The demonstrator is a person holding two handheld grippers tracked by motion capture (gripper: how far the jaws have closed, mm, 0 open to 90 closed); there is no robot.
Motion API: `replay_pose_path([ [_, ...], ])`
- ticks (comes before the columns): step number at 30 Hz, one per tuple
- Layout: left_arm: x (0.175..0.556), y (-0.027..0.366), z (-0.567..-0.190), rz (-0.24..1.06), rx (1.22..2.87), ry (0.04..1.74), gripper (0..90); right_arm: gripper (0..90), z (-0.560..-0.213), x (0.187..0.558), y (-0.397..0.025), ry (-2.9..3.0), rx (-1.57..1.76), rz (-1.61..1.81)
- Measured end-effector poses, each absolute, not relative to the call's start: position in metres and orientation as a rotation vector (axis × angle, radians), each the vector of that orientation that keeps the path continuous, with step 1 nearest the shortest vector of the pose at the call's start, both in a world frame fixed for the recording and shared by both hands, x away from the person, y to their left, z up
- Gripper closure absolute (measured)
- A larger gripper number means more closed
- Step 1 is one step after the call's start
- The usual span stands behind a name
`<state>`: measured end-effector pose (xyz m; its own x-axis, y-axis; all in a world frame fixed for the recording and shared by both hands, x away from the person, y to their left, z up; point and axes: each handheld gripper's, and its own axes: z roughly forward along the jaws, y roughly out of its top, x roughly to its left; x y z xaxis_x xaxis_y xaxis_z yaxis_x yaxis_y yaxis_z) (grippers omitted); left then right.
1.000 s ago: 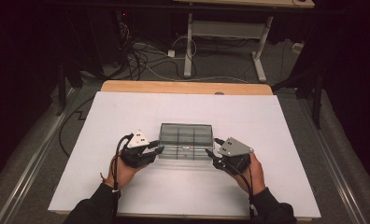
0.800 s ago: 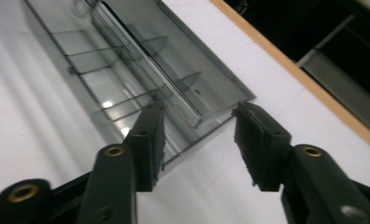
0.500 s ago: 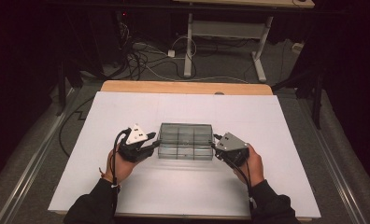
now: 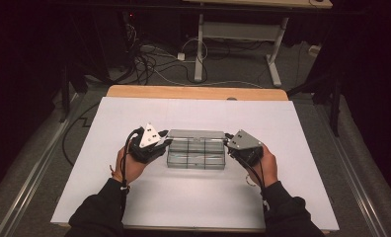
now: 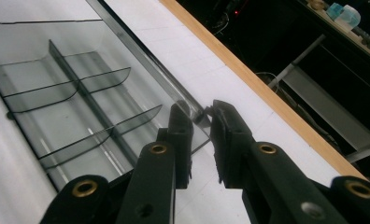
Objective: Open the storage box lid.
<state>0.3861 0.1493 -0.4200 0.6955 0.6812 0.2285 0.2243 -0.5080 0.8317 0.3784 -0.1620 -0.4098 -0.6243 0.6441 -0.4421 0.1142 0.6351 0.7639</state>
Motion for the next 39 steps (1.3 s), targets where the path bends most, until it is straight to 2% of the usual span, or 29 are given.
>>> replay_pose_path([
  [6,0.401,0.148,-0.421,0.675,2.070,0.722,68.7,78.5,-0.406,0.391,-0.161,2.116,0.618,0.939],
  [11,0.412,0.153,-0.421,0.631,2.032,0.756,73.4,79.5,-0.399,0.403,-0.163,2.099,0.655,0.984],
  [16,0.422,0.156,-0.421,0.593,2.007,0.759,73.4,79.3,-0.397,0.411,-0.163,2.088,0.665,0.992],
  [26,0.434,0.151,-0.425,0.598,1.994,0.790,71.3,78.6,-0.399,0.419,-0.164,2.058,0.715,1.042],
  [39,0.448,0.153,-0.436,0.501,1.916,0.858,71.3,77.8,-0.406,0.434,-0.163,2.024,0.800,1.085],
])
